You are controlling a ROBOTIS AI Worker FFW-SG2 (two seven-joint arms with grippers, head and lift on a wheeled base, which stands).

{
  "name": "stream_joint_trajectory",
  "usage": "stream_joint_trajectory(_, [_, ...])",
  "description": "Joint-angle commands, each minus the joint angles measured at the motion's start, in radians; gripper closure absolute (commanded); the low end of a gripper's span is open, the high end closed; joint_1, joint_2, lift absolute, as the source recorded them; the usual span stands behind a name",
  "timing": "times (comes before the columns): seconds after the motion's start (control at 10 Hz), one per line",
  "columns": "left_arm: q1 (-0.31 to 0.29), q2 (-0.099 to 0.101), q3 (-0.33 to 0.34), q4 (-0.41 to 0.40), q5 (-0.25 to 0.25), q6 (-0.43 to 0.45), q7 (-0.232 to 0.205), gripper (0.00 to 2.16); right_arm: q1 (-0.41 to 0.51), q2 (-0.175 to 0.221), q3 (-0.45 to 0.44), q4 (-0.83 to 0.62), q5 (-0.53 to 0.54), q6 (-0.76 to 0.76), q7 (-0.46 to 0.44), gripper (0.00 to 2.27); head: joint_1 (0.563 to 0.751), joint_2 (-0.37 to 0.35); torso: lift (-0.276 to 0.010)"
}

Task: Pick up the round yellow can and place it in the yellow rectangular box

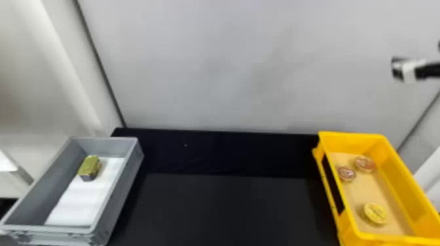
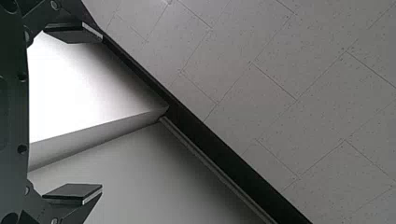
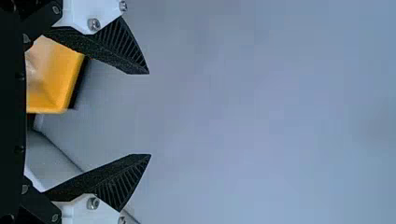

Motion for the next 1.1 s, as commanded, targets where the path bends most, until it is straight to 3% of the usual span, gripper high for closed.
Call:
stream_joint_trajectory(0.0, [0.001,0.0,0.0,0.002,0.0,0.005,0.0,0.14,-0.019,0.033,0.023,-0.144,-0.151,-0.163,-0.252,0.19,0.663,0.054,-0.01])
stream_joint_trajectory(0.1, [-0.001,0.0,0.0,0.003,0.0,0.008,0.0,0.14,-0.019,0.033,0.045,-0.158,-0.228,-0.312,-0.415,0.19,0.663,0.054,-0.01])
stream_joint_trajectory(0.3, [-0.015,-0.003,-0.008,0.011,0.0,0.01,0.0,0.14,-0.045,0.033,0.077,-0.147,-0.342,-0.565,-0.639,0.2,0.663,0.054,-0.01])
stream_joint_trajectory(0.5, [-0.019,-0.006,-0.002,0.012,0.0,0.01,0.002,0.14,-0.128,0.036,0.111,-0.122,-0.354,-0.735,-0.69,0.2,0.663,0.054,-0.01])
stream_joint_trajectory(1.0, [-0.019,-0.012,0.026,0.014,0.002,-0.01,0.005,0.14,-0.349,-0.016,0.217,0.023,-0.383,-1.118,-0.819,0.2,0.663,0.054,-0.01])
